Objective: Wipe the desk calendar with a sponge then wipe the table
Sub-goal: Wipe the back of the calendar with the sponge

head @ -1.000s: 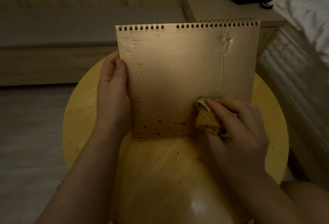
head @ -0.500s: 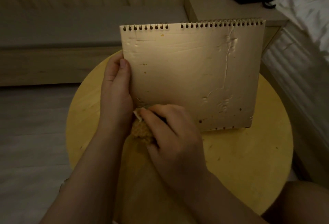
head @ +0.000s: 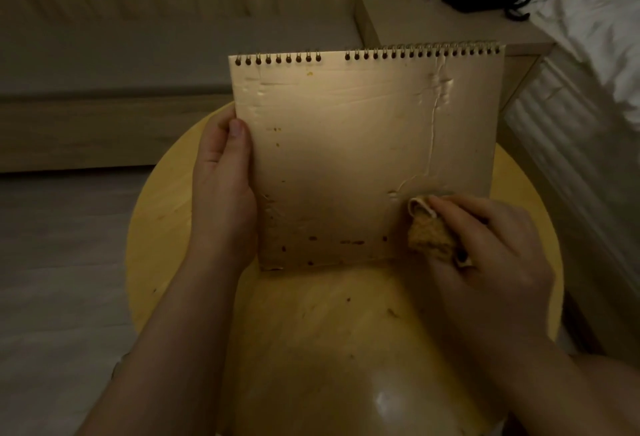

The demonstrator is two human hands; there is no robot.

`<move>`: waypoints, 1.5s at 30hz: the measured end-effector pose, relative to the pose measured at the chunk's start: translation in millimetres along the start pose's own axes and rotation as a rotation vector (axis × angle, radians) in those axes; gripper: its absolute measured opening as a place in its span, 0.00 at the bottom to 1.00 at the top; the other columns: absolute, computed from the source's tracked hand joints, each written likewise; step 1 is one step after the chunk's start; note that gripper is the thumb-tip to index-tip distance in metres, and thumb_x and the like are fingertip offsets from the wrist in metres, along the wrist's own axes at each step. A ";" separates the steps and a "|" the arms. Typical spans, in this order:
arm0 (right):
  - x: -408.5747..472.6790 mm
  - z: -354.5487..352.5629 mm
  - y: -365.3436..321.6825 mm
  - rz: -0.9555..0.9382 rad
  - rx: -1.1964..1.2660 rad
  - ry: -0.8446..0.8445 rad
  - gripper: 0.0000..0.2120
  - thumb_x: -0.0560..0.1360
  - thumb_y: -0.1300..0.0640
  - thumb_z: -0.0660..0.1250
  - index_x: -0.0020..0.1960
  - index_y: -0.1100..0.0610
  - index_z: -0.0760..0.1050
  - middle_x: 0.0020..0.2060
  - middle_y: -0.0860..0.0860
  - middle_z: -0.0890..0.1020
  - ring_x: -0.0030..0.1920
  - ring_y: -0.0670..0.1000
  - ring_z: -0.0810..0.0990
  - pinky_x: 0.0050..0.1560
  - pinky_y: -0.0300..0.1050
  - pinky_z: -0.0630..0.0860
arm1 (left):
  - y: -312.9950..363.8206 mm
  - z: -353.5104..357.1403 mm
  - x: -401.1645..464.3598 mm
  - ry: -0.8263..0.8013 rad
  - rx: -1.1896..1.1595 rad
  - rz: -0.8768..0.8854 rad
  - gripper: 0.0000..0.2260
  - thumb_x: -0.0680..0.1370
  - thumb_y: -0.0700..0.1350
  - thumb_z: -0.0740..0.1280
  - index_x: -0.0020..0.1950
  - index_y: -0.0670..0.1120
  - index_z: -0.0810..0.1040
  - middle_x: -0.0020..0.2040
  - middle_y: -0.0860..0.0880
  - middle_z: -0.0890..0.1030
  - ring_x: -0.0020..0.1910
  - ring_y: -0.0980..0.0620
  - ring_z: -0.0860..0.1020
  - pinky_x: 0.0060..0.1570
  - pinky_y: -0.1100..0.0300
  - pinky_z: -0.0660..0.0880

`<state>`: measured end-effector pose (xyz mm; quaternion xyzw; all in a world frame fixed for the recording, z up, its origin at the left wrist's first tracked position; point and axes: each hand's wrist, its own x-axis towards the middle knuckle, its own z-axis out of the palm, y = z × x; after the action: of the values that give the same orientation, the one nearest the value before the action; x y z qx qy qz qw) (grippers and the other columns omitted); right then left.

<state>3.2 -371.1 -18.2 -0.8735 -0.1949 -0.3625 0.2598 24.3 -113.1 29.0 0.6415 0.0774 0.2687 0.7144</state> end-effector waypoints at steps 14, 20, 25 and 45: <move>-22.2 -12.1 23.3 0.046 -0.044 0.016 0.15 0.76 0.62 0.72 0.62 0.61 0.85 0.54 0.58 0.85 0.53 0.57 0.79 0.64 0.34 0.67 | -1.3 0.8 0.9 0.009 -0.017 0.011 0.16 0.86 0.50 0.58 0.51 0.67 0.83 0.50 0.61 0.85 0.48 0.64 0.81 0.44 0.67 0.77; -22.8 8.5 -17.5 -0.003 0.082 -0.045 0.14 0.77 0.62 0.74 0.62 0.62 0.85 0.54 0.58 0.85 0.54 0.56 0.81 0.64 0.38 0.69 | -2.1 -0.4 0.1 0.004 -0.032 0.005 0.15 0.86 0.48 0.58 0.53 0.63 0.83 0.51 0.60 0.85 0.49 0.62 0.81 0.46 0.67 0.77; -26.5 36.3 -73.7 -0.048 0.258 -0.087 0.13 0.78 0.62 0.74 0.61 0.63 0.86 0.54 0.58 0.86 0.53 0.58 0.83 0.62 0.45 0.74 | -3.7 -0.5 1.3 0.008 -0.043 0.003 0.14 0.86 0.49 0.59 0.53 0.61 0.83 0.52 0.57 0.85 0.50 0.59 0.81 0.47 0.63 0.77; -32.7 21.1 -42.5 -0.055 0.164 -0.093 0.14 0.77 0.62 0.75 0.62 0.62 0.85 0.55 0.57 0.86 0.54 0.58 0.83 0.62 0.48 0.76 | -3.4 -4.0 2.5 -0.029 -0.021 -0.017 0.13 0.85 0.52 0.59 0.53 0.66 0.83 0.56 0.57 0.85 0.54 0.59 0.82 0.50 0.63 0.78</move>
<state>-29.7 -330.0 -41.6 -0.8596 -0.2599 -0.3115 0.3108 25.6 -108.5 25.7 0.6372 0.0698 0.2540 0.7243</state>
